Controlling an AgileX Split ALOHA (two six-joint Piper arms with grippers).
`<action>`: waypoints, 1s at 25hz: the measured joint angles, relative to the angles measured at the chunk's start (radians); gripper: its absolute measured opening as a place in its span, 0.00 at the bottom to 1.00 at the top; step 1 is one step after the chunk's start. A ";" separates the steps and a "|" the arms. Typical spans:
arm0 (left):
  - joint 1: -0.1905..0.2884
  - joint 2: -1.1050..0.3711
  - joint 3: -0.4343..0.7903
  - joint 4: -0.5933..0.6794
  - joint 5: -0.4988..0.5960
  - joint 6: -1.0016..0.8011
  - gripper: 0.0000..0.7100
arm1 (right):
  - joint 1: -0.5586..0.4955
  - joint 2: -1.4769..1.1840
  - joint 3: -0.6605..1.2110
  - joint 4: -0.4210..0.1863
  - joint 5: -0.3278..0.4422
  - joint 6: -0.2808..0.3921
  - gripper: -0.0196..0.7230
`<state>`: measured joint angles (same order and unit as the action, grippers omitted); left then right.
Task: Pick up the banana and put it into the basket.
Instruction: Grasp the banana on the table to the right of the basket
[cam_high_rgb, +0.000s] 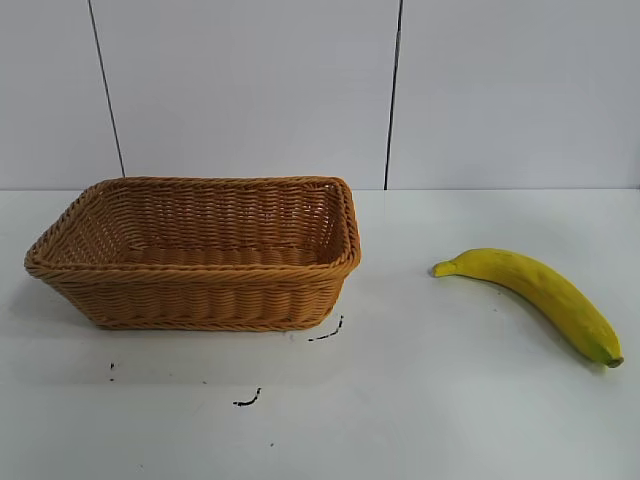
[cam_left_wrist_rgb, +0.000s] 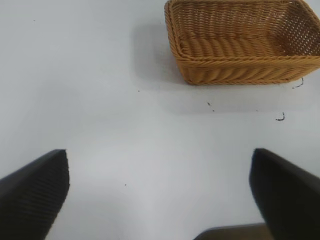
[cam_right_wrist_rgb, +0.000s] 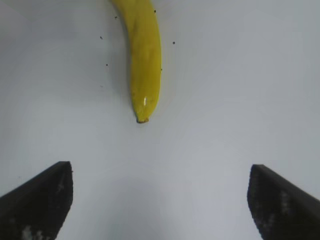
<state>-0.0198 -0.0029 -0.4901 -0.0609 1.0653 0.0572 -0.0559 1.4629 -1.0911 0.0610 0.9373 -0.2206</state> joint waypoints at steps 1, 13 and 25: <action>0.000 0.000 0.000 0.000 0.000 0.000 0.98 | 0.006 0.035 -0.026 0.000 -0.005 -0.020 0.94; 0.000 0.000 0.000 0.000 0.000 0.000 0.98 | 0.125 0.221 -0.113 -0.007 -0.180 -0.201 0.94; 0.000 0.000 0.000 0.000 0.000 0.000 0.98 | 0.125 0.480 -0.113 -0.044 -0.329 -0.138 0.94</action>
<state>-0.0198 -0.0029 -0.4901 -0.0609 1.0653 0.0572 0.0692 1.9427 -1.2043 0.0169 0.6087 -0.3581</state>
